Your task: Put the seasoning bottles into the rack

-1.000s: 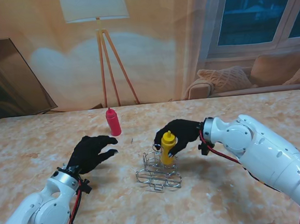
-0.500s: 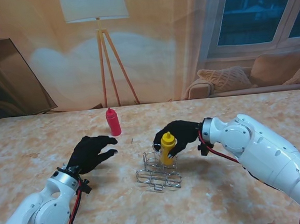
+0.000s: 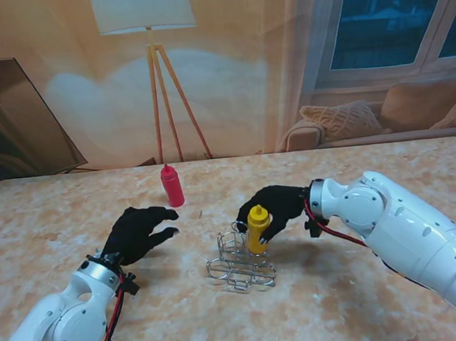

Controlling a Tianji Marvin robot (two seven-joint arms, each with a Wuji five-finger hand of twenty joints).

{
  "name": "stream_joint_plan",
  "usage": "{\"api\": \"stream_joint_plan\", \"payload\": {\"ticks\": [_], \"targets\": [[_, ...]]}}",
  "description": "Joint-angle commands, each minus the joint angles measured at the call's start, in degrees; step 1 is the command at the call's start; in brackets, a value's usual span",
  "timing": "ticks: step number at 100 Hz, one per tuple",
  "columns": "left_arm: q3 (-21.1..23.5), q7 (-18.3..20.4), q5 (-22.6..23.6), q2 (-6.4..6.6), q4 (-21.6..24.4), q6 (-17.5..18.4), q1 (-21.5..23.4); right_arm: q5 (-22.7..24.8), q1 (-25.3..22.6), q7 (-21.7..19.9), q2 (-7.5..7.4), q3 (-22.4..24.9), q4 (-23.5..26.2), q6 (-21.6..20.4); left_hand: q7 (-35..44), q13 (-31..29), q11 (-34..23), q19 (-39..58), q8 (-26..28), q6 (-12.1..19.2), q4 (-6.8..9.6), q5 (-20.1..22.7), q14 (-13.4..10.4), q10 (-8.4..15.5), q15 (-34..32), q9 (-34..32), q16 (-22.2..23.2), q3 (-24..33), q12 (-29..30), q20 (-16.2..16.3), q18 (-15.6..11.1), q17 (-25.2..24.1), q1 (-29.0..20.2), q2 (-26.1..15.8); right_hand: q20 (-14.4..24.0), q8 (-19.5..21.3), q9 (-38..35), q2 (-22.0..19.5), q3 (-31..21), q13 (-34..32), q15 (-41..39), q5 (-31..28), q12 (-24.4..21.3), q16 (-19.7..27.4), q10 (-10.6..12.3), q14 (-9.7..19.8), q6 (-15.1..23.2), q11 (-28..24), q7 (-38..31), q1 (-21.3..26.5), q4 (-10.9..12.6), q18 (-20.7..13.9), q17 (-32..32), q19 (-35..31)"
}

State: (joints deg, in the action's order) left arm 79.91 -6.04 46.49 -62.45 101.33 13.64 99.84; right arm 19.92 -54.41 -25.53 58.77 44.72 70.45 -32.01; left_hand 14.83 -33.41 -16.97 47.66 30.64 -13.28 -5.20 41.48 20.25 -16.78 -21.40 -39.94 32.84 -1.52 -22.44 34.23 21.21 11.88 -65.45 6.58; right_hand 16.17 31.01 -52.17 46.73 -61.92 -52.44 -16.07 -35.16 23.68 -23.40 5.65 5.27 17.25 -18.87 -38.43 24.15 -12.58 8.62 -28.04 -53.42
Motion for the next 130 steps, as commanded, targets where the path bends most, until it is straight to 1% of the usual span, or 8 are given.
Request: {"api": "stream_joint_plan", "payload": {"ticks": [1, 17, 41, 67, 90, 99, 115, 130], "targets": [[-0.08, 0.72, -0.07, -0.12, -0.07, -0.26, 0.07, -0.13, -0.22, -0.97, 0.02, -0.05, 0.29, -0.05, -0.79, 1.31, 0.59, -0.52, 0.64, -0.12, 1.61, 1.04, 0.76, -0.54, 1.07, -0.21, 1.35, 0.77, -0.36, 1.35, 0.39, -0.96, 0.16, 0.52, -1.12, -0.54, 1.24, -1.80, -2.69, 0.73, 0.81, 0.93, -1.30, 1.77, 1.32, 1.07, 0.35, -0.03, 0.63, 1.10, 2.83, -1.20, 0.65, 0.67], [-0.09, 0.69, -0.06, -0.12, -0.12, -0.24, 0.06, -0.50, 0.02, -0.72, 0.16, -0.75, -0.28, -0.25, -0.83, 1.33, 0.62, -0.51, 0.61, -0.14, 1.62, 1.02, 0.76, -0.45, 1.07, -0.16, 1.36, 0.78, -0.35, 1.36, 0.41, -0.94, 0.22, 0.44, -1.59, -0.72, 1.95, -1.78, -2.68, 0.77, 1.32, 2.12, -1.56, 2.25, 1.36, 1.27, 0.27, 0.52, 1.03, 0.86, 2.82, -1.63, 0.47, 0.96], [-0.07, 0.67, -0.07, -0.12, -0.17, -0.23, 0.10, 0.02, 0.58, 0.09, 0.43, -2.18, -1.47, -0.18, -0.79, 1.33, 0.62, -0.50, 0.63, -0.09, 1.61, 1.04, 0.82, -0.53, 1.08, -0.14, 1.37, 0.79, -0.35, 1.39, 0.41, -0.91, 0.20, 0.48, -1.91, -1.26, 3.14, -2.33, -2.38, 1.47, 1.28, 2.86, -1.69, 2.35, -0.22, -0.08, -1.71, 0.65, 1.86, 0.07, 2.82, -1.44, 0.84, 0.91], [-0.12, 0.66, -0.18, -0.14, -0.26, -0.44, 0.06, -0.20, 0.41, 0.72, 0.81, -2.89, -2.63, 0.76, -0.78, 1.31, 0.62, -0.56, 0.62, -0.16, 1.63, 1.12, 0.82, -0.54, 1.08, -0.21, 1.37, 0.80, -0.36, 1.38, 0.43, -0.93, 0.19, 0.49, -2.14, -2.01, 4.85, -3.25, -1.58, 2.39, 1.46, 4.32, -1.83, 2.55, -0.99, -0.41, -3.46, 0.59, 3.54, -1.05, 2.97, -1.78, 1.61, 0.97], [-0.08, 0.54, -0.17, -0.16, -0.31, -0.35, 0.05, -0.89, 0.61, 0.83, 1.01, -3.74, -3.44, 0.94, -0.83, 1.34, 0.62, -0.59, 0.59, -0.17, 1.63, 1.07, 0.82, -0.53, 1.10, -0.20, 1.36, 0.79, -0.36, 1.39, 0.45, -0.98, 0.31, 0.31, -2.24, -2.34, 6.43, -3.63, -0.95, 3.76, 1.85, 5.34, -2.05, 2.88, -1.78, -1.38, -3.66, 0.53, 4.48, -2.23, 3.04, -1.20, 2.17, 0.87], [-0.05, 0.27, -0.15, -0.20, -0.36, -0.34, 0.07, -1.04, 0.98, 0.48, 0.96, -4.43, -3.67, 1.05, -0.83, 1.32, 0.64, -0.57, 0.60, -0.11, 1.61, 1.06, 0.84, -0.57, 1.10, -0.17, 1.37, 0.77, -0.36, 1.41, 0.40, -0.97, 0.31, 0.31, -2.15, -3.22, 9.24, -4.34, -0.06, 6.84, 3.71, 7.16, -3.11, 4.20, -3.21, -3.25, -5.47, 2.01, 6.50, -3.64, 3.17, 0.08, 3.18, 0.80], [-0.14, 0.07, -0.17, -0.23, -0.39, -0.51, 0.02, -1.21, 1.69, 0.12, 0.94, -5.54, -4.26, 0.89, -0.87, 1.39, 0.65, -0.58, 0.58, -0.09, 1.62, 1.01, 0.82, -0.52, 1.12, -0.15, 1.37, 0.78, -0.36, 1.42, 0.45, -1.00, 0.21, 0.44, -2.09, -4.27, 13.54, -4.98, 1.04, 10.13, 5.11, 9.35, -4.03, 5.59, -5.93, -5.34, -8.09, 3.30, 9.17, -5.18, 3.36, 0.52, 4.79, 1.00], [-0.15, 0.25, -0.13, -0.20, -0.50, -0.50, -0.06, -0.85, 1.58, 0.19, 0.88, -5.15, -4.15, 0.92, -0.84, 1.29, 0.62, -0.57, 0.59, -0.08, 1.63, 1.03, 0.77, -0.54, 1.09, -0.22, 1.37, 0.79, -0.37, 1.44, 0.47, -0.97, 0.16, 0.64, -2.09, -4.57, 14.55, -4.94, 1.20, 10.68, 4.94, 9.44, -4.24, 6.02, -6.54, -5.70, -9.01, 2.94, 10.06, -5.98, 3.42, 0.41, 5.56, 1.02]]}}
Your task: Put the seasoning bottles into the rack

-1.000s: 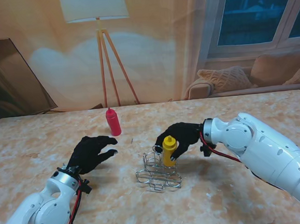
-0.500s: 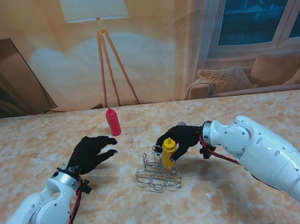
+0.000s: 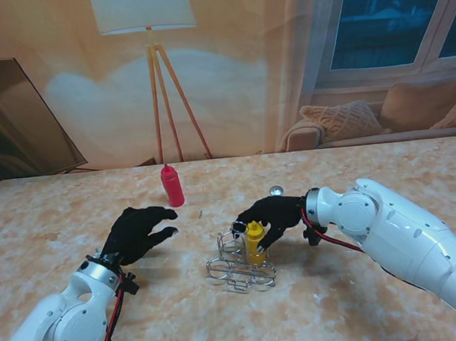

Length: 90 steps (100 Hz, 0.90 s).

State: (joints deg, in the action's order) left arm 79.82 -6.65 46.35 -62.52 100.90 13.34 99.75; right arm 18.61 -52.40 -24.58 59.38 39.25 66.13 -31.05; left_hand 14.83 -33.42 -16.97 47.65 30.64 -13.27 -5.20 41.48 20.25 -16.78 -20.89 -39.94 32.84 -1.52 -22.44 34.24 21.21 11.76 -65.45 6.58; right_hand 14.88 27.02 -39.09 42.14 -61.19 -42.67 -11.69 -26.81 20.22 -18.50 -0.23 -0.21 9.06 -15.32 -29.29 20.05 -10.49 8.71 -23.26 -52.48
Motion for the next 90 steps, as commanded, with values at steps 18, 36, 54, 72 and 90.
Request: {"api": "stream_joint_plan", "payload": {"ticks": [18, 36, 54, 72, 90], "targets": [[-0.04, 0.67, 0.16, -0.13, -0.14, -0.18, 0.08, 1.96, -2.00, -1.22, -0.39, 3.66, 2.45, -0.44, -0.85, 1.32, 0.60, -0.59, 0.57, -0.04, 1.66, 1.01, 0.72, -0.43, 0.60, -0.20, 1.37, 0.82, -0.38, 1.42, 0.41, -0.86, 0.22, 0.71, -0.86, -0.74, 1.84, -0.65, 1.10, 1.16, 0.18, 1.17, -0.96, 1.31, -1.01, -0.54, -0.91, -0.91, 1.66, -3.50, 1.28, 0.51, 1.07, 0.12], [-0.09, 0.51, 0.17, -0.16, -0.23, -0.25, 0.10, 3.48, -4.96, -1.92, -1.03, 9.57, 5.66, 0.03, -0.86, 1.35, 0.62, -0.58, 0.54, -0.12, 1.67, 1.03, 0.81, -0.57, 0.62, -0.19, 1.36, 0.84, -0.36, 1.43, 0.45, -0.85, 0.26, 0.74, -0.93, -0.61, 1.61, -0.46, 1.11, 1.12, -0.06, 0.60, -1.06, 1.37, -0.94, -0.46, -0.88, -1.03, 1.84, -3.70, 1.35, 0.46, 1.16, 0.25], [-0.06, 0.41, 0.14, -0.18, -0.31, -0.23, 0.05, 6.16, -7.64, -2.48, -1.53, 15.20, 8.24, 1.14, -0.92, 1.37, 0.66, -0.64, 0.47, -0.17, 1.67, 0.99, 0.82, -0.55, 0.64, -0.14, 1.36, 0.81, -0.35, 1.43, 0.49, -0.91, 0.54, 0.37, -0.90, -0.36, 1.08, -1.00, 1.90, 0.92, -0.18, 0.14, -1.16, 1.33, -0.75, -0.40, -0.16, -0.78, 1.90, -4.32, 1.28, 0.91, 1.37, 0.32], [-0.20, 0.58, -0.08, -0.18, -0.34, -0.49, -0.06, 9.78, -9.03, -0.45, -1.28, 18.79, 8.59, 2.47, -0.93, 1.39, 0.71, -0.69, 0.44, -0.18, 1.67, 1.02, 0.85, -0.40, 0.65, -0.12, 1.36, 0.83, -0.33, 1.43, 0.53, -0.95, 0.48, 0.36, -0.70, 0.03, 0.50, -1.60, 2.36, 0.77, -0.22, -0.17, -0.98, 1.18, -0.47, -0.47, 0.41, -0.58, 1.80, -4.48, 1.34, 1.01, 1.41, 0.38], [-0.23, 0.67, -0.03, -0.16, -0.40, -0.50, -0.14, 12.84, -8.55, 2.95, -0.66, 19.21, 6.54, 3.72, -0.93, 1.40, 0.73, -0.70, 0.45, -0.03, 1.66, 0.93, 0.80, -0.58, 0.69, -0.14, 1.34, 0.81, -0.32, 1.44, 0.49, -0.95, 0.48, 0.46, -0.47, 0.47, 0.22, -2.24, 2.76, 0.74, -0.31, 0.11, -0.70, 1.06, -0.60, -0.54, 0.88, -0.71, 1.54, -4.08, 1.47, 1.11, 1.23, 0.20]]}}
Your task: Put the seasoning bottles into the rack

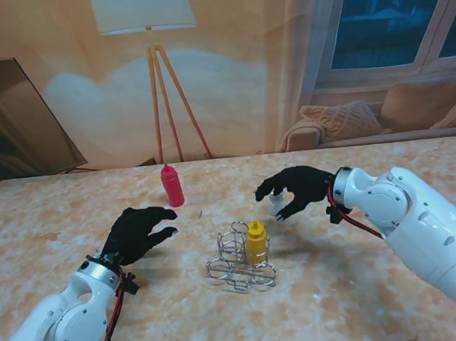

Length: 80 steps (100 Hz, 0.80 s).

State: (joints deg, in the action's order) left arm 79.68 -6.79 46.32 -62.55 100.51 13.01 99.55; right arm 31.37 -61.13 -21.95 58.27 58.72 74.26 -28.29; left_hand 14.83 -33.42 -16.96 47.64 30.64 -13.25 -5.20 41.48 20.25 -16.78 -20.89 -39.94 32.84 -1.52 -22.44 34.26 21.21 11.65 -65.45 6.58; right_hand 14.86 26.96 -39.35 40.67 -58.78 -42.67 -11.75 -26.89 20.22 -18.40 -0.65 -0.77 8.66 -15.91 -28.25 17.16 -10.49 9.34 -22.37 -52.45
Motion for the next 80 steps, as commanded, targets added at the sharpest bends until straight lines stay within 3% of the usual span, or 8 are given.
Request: {"api": "stream_joint_plan", "payload": {"ticks": [1, 31, 61, 80], "targets": [[-0.08, 0.81, 0.00, -0.13, -0.02, -0.16, 0.06, 0.24, 0.26, 0.57, 0.50, -0.32, -1.78, 1.08, -0.93, 1.37, 0.72, -0.70, 0.46, -0.03, 1.66, 0.94, 0.81, -0.51, 0.67, -0.16, 1.35, 0.80, -0.33, 1.43, 0.48, -0.84, 0.51, 0.44, -0.46, 0.57, 0.54, -0.74, 0.33, 0.78, -0.25, 0.20, -0.68, 0.96, -0.31, -0.13, 1.24, -0.13, 0.46, -1.14, 1.48, 0.46, 0.56, 0.24], [-0.18, 0.98, -0.09, -0.12, -0.07, -0.32, 0.02, 5.31, 4.84, 8.91, 2.12, -5.71, -9.53, 2.77, -0.87, 1.37, 0.74, -0.75, 0.49, -0.02, 1.65, 1.01, 0.79, -0.48, 0.70, -0.20, 1.34, 0.79, -0.33, 1.45, 0.54, -0.86, 0.50, 0.48, 0.03, 1.18, 2.43, -0.02, -1.16, 1.90, -0.39, 0.60, -0.43, 1.01, -1.46, -1.52, 1.05, -0.85, -0.37, -0.36, 1.46, 1.81, 1.36, -1.01], [-0.29, 0.98, -0.14, -0.12, -0.24, -0.51, -0.07, 3.41, 10.88, 13.12, 4.04, -13.69, -18.20, 4.05, -0.79, 1.48, 0.84, -0.83, 0.60, 0.26, 1.62, 0.93, 0.81, -0.52, 0.77, -0.10, 1.32, 0.78, -0.29, 1.48, 0.56, -0.94, 0.44, 0.60, -0.68, 1.09, 5.88, 0.77, -2.50, 4.18, -0.86, 1.95, -0.67, 1.62, -3.57, -3.22, -0.06, -2.53, -0.64, 0.51, 1.29, 1.95, 3.19, -1.19], [-0.25, 0.97, -0.10, -0.12, -0.26, -0.59, -0.02, 2.53, 11.67, 13.20, 4.48, -15.06, -19.21, 5.48, -0.65, 1.56, 0.90, -0.91, 0.73, 0.30, 1.61, 0.97, 0.87, -0.56, 0.83, -0.10, 1.30, 0.79, -0.28, 1.50, 0.60, -1.00, 0.39, 0.73, -0.83, 1.06, 6.16, 1.37, -3.14, 4.22, -1.89, 1.99, -1.02, 1.73, -3.33, -3.05, 0.43, -3.46, -1.16, 0.96, 1.23, 2.11, 3.11, -1.74]]}}
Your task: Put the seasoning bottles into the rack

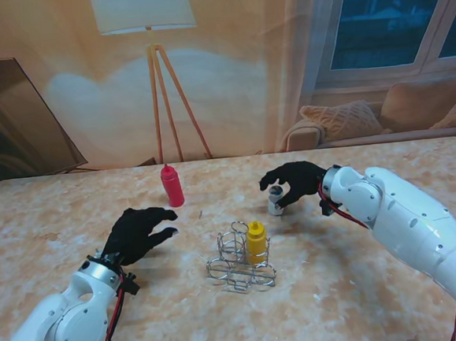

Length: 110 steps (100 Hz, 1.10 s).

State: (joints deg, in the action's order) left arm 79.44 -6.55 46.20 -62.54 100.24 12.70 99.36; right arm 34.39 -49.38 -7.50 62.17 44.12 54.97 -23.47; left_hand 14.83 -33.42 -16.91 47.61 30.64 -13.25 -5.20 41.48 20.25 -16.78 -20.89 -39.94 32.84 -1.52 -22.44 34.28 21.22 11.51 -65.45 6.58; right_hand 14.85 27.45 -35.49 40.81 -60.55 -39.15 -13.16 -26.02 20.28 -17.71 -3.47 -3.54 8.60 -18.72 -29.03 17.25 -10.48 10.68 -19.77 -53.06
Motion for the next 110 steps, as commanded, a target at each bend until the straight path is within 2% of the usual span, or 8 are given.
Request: {"api": "stream_joint_plan", "payload": {"ticks": [1, 45, 75, 98, 110], "targets": [[-0.01, 0.73, 0.01, -0.13, 0.01, -0.29, 0.17, -0.48, -0.02, -1.24, 0.59, -0.55, 0.01, 0.70, -0.65, 1.55, 0.83, -0.88, 0.73, 0.27, 1.60, 0.98, 0.87, -0.52, 0.83, -0.14, 1.31, 0.78, -0.29, 1.48, 0.58, -0.86, 0.40, 0.72, -0.82, 0.59, 2.28, 1.33, -1.37, 0.67, -0.52, 1.01, -1.10, 1.04, -0.41, -0.18, 0.56, -0.69, -0.44, 0.84, 1.21, 0.75, 0.46, -1.17], [-0.14, 1.10, -0.27, -0.11, -0.16, -0.59, -0.07, -1.21, 4.84, 1.81, 2.41, -8.23, -7.66, 1.64, -0.56, 1.60, 0.95, -1.04, 0.83, 0.48, 1.56, 0.98, 0.80, -0.42, 0.92, -0.10, 1.29, 0.73, -0.28, 1.56, 0.79, -0.97, 0.47, 0.72, -0.86, 0.59, 2.51, 2.98, -3.64, -1.19, -2.52, 1.97, -1.14, 0.80, -0.11, 0.87, 1.91, -3.00, -2.57, 3.90, 0.97, -0.26, -2.21, -2.73], [-0.21, 1.25, -0.40, -0.09, -0.37, -0.45, -0.23, -2.58, 8.17, 5.81, 4.95, -13.78, -14.25, 0.98, -0.43, 1.64, 1.03, -1.12, 0.95, 0.63, 1.52, 1.03, 0.72, -0.42, 1.01, -0.08, 1.27, 0.72, -0.27, 1.66, 0.95, -0.99, 0.43, 0.86, -0.52, 1.41, 0.58, 3.62, -4.78, -6.11, -7.70, 1.33, 2.40, -2.66, 3.24, 5.65, 5.67, -8.36, -7.78, 5.83, 0.68, -2.66, -6.43, -5.23], [-0.20, 1.23, -0.41, -0.09, -0.44, -0.53, -0.28, -4.03, 9.15, 7.14, 6.39, -15.51, -17.04, 0.68, -0.39, 1.64, 1.05, -1.17, 0.98, 0.72, 1.51, 1.05, 0.75, -0.47, 1.04, -0.09, 1.27, 0.71, -0.28, 1.74, 1.01, -1.00, 0.43, 0.91, 0.72, 3.49, -2.68, 2.65, -4.66, -10.43, -15.61, -0.79, 9.12, -9.09, 6.52, 10.44, 8.29, -15.12, -12.71, 7.62, 0.68, -4.35, -9.86, -6.45], [-0.22, 1.22, -0.45, -0.10, -0.58, -0.63, -0.34, -4.59, 9.20, 7.28, 6.76, -15.62, -17.49, 0.81, -0.37, 1.64, 1.06, -1.18, 0.99, 0.85, 1.50, 1.07, 0.75, -0.50, 1.04, -0.09, 1.28, 0.70, -0.28, 1.78, 0.96, -1.00, 0.40, 0.97, 1.79, 5.74, -5.49, 1.21, -4.00, -12.29, -19.99, -4.12, 12.33, -12.46, 9.26, 12.41, 10.88, -18.07, -16.23, 8.79, 0.75, -5.10, -11.51, -6.74]]}}
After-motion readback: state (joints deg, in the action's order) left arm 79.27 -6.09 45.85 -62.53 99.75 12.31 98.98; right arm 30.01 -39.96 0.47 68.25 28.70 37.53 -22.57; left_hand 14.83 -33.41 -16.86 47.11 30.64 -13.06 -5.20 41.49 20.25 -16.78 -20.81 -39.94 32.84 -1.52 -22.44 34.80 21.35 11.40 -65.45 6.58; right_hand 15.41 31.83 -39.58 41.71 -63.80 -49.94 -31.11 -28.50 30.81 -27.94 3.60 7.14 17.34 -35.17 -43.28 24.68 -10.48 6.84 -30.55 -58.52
